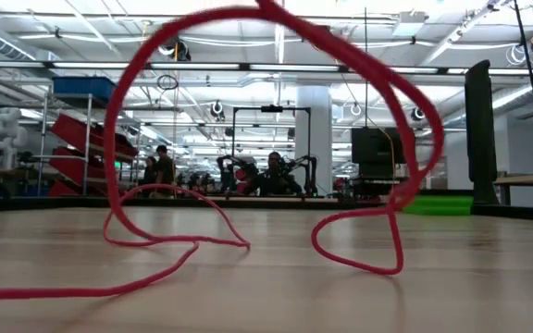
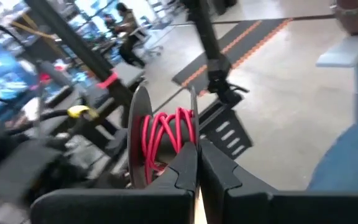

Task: Coil cords
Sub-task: Coil the red wire on the black spool

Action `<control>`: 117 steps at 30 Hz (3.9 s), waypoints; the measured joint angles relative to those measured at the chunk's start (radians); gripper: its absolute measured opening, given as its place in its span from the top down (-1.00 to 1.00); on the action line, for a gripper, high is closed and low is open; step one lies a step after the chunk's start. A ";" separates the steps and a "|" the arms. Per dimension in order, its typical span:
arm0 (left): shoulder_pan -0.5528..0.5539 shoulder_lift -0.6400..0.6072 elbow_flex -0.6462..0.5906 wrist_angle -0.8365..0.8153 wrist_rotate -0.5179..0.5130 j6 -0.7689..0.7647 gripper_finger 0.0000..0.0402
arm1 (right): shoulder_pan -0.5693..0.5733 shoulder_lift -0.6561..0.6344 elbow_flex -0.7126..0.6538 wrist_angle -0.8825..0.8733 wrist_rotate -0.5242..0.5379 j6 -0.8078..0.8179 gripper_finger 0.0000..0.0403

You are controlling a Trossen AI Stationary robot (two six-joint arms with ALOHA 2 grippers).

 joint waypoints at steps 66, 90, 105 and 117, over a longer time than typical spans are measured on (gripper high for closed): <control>-0.106 -0.045 0.000 -0.133 -0.666 -0.216 0.96 | -0.053 0.224 -0.072 0.153 0.160 0.049 0.30; -0.106 -0.045 0.000 -0.133 -0.666 -0.215 0.96 | -0.053 0.226 -0.073 0.258 0.077 0.040 0.55; -0.133 -0.044 0.000 -0.200 -0.504 -0.250 0.96 | -0.052 0.171 -0.074 0.072 0.078 0.040 0.99; -0.060 -0.045 0.001 -0.476 -0.285 -0.521 0.96 | -0.017 0.012 -0.074 -0.144 0.111 0.044 1.00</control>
